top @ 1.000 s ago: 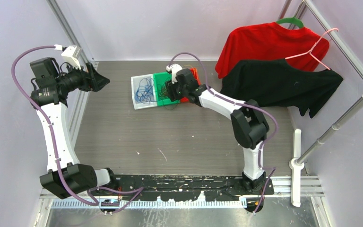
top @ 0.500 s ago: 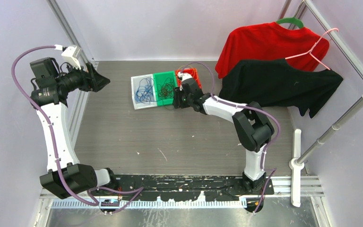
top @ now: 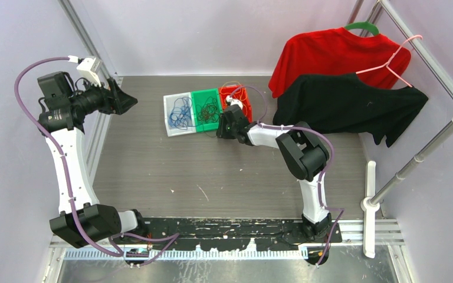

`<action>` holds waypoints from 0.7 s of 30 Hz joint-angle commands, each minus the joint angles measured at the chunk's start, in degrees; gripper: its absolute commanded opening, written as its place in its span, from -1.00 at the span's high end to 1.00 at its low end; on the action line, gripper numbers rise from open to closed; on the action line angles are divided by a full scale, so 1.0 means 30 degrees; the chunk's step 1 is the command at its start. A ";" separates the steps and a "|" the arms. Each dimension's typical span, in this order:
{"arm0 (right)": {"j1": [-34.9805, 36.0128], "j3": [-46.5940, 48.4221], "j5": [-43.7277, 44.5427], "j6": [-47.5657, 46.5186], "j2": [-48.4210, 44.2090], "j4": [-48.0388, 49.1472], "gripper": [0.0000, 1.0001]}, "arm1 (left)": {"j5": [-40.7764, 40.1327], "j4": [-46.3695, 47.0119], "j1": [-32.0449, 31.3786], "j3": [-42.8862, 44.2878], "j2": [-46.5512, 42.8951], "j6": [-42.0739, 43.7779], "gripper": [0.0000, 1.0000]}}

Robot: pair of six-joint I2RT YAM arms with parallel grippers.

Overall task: Untangle the cables
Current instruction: Place the cable in the bin.

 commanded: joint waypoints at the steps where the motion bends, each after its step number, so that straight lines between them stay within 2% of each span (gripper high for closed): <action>1: 0.0004 0.0494 0.0931 0.0809 0.0126 0.1380 0.27 | 0.0366 0.0255 0.0155 0.0337 -0.0161 -0.0112 -0.41; 5: 0.0069 0.0565 0.1227 0.0807 0.0584 0.1984 0.28 | 0.0341 0.0218 0.0165 0.0220 -0.0212 0.0017 -0.41; 9: 0.0084 0.0814 0.1256 0.0727 0.1001 0.2786 0.38 | 0.0338 0.0237 0.0180 0.0193 -0.0141 0.0053 -0.41; 11: 0.0076 0.0492 0.1049 0.0870 0.1045 0.3926 0.46 | 0.0426 0.0258 0.0176 0.0208 -0.0112 -0.0080 -0.41; 17: 0.0201 -0.0818 0.0573 0.1000 0.0361 0.5914 0.96 | 0.0383 0.0301 0.0173 0.0216 -0.0103 -0.0051 -0.41; 21: 0.0343 -0.1951 0.0926 0.0786 -0.1091 0.6917 0.98 | 0.0372 0.0346 0.0173 0.0224 -0.0103 -0.0095 -0.41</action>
